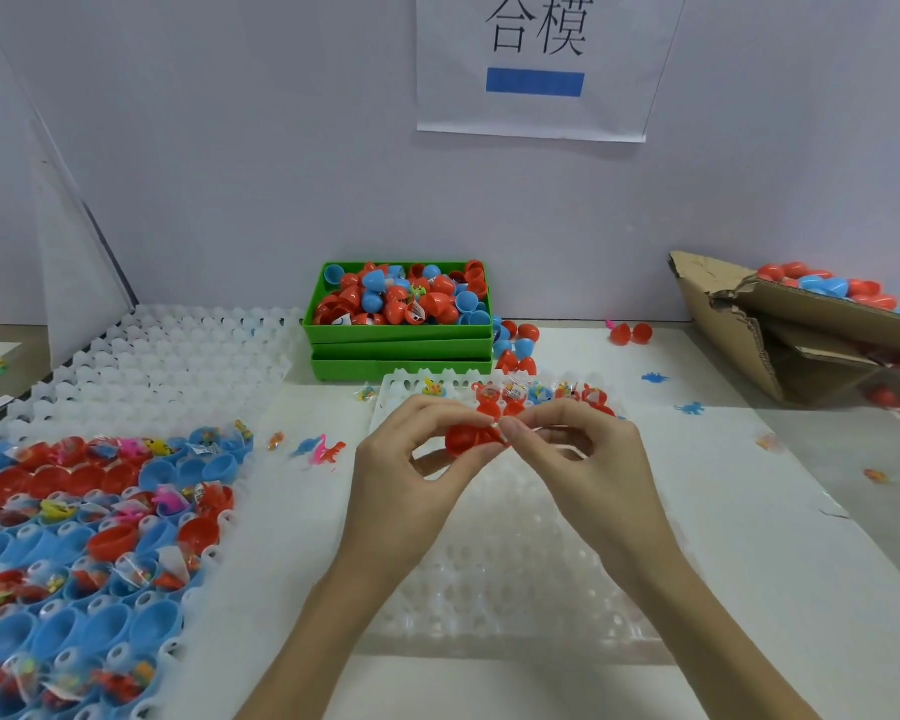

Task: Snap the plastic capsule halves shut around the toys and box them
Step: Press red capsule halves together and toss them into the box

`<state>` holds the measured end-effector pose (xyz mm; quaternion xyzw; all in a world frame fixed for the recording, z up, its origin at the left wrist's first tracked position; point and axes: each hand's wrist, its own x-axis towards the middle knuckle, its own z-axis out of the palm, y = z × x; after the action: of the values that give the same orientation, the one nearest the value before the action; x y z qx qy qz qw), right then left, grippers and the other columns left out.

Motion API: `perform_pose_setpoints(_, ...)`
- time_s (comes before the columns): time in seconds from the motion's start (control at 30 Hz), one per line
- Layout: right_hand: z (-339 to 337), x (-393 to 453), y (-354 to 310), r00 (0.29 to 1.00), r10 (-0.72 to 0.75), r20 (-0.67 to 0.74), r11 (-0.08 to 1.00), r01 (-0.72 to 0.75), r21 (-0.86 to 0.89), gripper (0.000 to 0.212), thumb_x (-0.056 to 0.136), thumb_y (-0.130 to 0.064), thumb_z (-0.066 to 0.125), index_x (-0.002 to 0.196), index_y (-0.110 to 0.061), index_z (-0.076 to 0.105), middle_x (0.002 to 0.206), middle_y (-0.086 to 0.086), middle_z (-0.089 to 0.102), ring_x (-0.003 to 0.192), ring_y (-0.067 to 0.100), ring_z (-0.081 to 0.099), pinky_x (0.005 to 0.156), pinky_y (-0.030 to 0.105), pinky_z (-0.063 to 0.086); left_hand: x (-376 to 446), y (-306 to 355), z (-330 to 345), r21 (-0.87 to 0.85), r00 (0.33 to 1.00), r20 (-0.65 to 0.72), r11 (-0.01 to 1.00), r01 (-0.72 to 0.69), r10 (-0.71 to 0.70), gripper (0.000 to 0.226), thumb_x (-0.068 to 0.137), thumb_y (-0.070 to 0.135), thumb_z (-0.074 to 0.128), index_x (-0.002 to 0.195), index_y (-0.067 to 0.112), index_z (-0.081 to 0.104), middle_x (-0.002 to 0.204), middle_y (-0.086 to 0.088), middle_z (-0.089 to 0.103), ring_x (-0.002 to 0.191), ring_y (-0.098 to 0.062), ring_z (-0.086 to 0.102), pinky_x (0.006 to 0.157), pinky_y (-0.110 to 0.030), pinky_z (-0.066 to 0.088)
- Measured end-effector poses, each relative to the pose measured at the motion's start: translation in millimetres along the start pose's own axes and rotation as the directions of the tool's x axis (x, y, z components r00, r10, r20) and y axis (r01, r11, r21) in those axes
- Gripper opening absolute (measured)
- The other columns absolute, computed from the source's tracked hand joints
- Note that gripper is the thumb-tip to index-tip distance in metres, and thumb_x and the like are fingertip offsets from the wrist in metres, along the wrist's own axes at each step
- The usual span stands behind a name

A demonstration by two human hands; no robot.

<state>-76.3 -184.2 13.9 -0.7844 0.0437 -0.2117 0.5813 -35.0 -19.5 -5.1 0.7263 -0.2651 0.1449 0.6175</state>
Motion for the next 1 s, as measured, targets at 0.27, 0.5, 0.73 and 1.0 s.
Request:
perform_pose_setpoints(0.27, -4.6, -3.1, -1.9, 0.998, 0.033, 0.045, 0.988, -0.04, 0.147, 0.009, 0.094, -0.01, 0.074, 0.101, -0.015, 0.076, 0.089, 0.003, 0.08, 0.084, 0.019, 0.079, 0.077, 0.032, 0.065, -3.6, -1.9, 5.7, 0.106, 0.995, 0.08, 0.992, -0.061, 0.052, 0.024, 0.09, 0.023, 0.08, 0.114, 0.019, 0.077, 0.112, 0.011, 0.066, 0.107, -0.016, 0.069, 0.088, -0.024, 0.061)
perform_pose_setpoints(0.5, -0.6, -1.2, 2.7, 0.998, 0.066, -0.006, 0.996, -0.066, 0.053, 0.022, 0.082, -0.033, 0.085, 0.097, -0.019, 0.076, 0.084, -0.007, 0.078, 0.076, 0.011, 0.076, 0.074, 0.024, 0.062, -3.4, -0.1, 8.7, 0.273, 0.991, -0.002, 0.953, -0.129, 0.135, 0.021, 0.091, 0.028, 0.074, 0.107, 0.016, 0.079, 0.108, 0.006, 0.067, 0.102, -0.012, 0.068, 0.089, -0.025, 0.059)
perform_pose_setpoints(0.73, 1.7, -4.4, -0.4, 0.975, 0.193, 0.107, 0.921, -0.218, 0.323, 0.032, 0.08, -0.039, 0.082, 0.1, -0.015, 0.074, 0.092, 0.004, 0.079, 0.089, 0.017, 0.076, 0.076, 0.023, 0.058, -5.4, 2.4, 8.1, -0.017, 1.0, 0.012, 1.0, 0.024, -0.024, 0.023, 0.093, 0.007, 0.077, 0.112, 0.021, 0.077, 0.105, 0.012, 0.077, 0.107, -0.014, 0.074, 0.092, -0.021, 0.058)
perform_pose_setpoints(1.0, 5.5, -5.0, 0.0, 0.973, 0.212, 0.091, 0.901, -0.231, 0.367, 0.024, 0.083, -0.036, 0.081, 0.102, -0.022, 0.078, 0.097, 0.0, 0.079, 0.094, 0.016, 0.074, 0.077, 0.022, 0.058, -4.7, 1.7, 3.7, -0.061, 0.988, 0.152, 0.998, 0.026, -0.016, 0.038, 0.094, 0.008, 0.073, 0.132, 0.015, 0.071, 0.128, 0.007, 0.072, 0.126, -0.014, 0.065, 0.102, -0.027, 0.056)
